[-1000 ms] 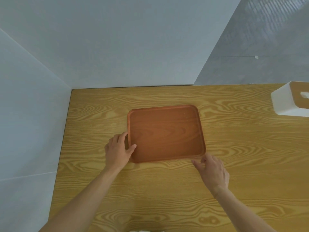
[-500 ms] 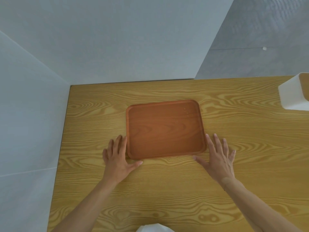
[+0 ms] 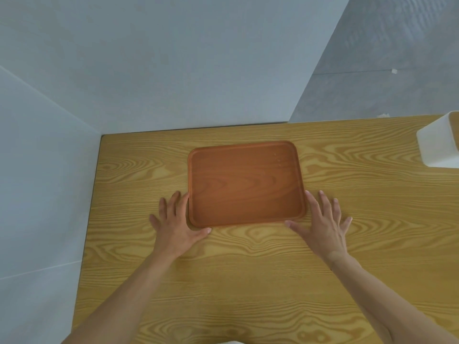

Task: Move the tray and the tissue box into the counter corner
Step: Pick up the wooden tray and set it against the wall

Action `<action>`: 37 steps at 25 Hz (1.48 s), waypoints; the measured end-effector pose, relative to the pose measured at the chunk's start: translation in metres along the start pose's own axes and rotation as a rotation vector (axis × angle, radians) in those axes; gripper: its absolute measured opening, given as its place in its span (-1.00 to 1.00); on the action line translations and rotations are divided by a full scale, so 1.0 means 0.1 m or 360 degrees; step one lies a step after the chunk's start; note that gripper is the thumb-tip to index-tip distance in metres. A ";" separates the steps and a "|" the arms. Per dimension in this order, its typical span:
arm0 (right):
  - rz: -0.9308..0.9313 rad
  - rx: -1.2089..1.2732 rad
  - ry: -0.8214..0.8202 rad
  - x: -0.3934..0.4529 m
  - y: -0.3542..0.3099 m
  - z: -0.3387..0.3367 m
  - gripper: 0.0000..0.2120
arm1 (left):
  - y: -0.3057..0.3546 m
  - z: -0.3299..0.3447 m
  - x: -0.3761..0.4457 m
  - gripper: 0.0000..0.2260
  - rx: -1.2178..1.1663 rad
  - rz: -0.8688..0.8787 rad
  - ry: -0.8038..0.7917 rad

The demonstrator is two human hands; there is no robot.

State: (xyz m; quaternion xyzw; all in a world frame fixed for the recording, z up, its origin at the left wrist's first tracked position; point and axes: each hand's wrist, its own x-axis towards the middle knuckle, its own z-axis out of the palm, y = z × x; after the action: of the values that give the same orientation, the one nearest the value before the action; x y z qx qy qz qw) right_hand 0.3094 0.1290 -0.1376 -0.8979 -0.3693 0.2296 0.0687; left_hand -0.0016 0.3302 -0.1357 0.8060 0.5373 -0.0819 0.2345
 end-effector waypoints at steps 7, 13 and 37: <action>0.0010 0.0004 0.0003 0.29 -0.10 -0.13 -0.08 | 0.11 -0.14 0.33 0.04 0.0025 -0.0001 -0.0008; 0.0055 0.0013 0.0027 0.46 -0.18 -0.22 -0.09 | 0.18 -0.21 0.50 0.03 -0.0016 -0.0032 -0.0004; -0.0070 0.0031 0.0020 0.33 -0.34 -0.75 -0.49 | 0.29 -0.76 0.63 -0.38 0.0105 -0.0061 -0.0236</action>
State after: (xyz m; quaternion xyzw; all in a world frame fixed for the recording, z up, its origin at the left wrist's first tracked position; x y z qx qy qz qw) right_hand 0.3426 0.1798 -0.0730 -0.8902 -0.3862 0.2261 0.0848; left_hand 0.0413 0.4086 -0.0844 0.7946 0.5307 -0.1635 0.2454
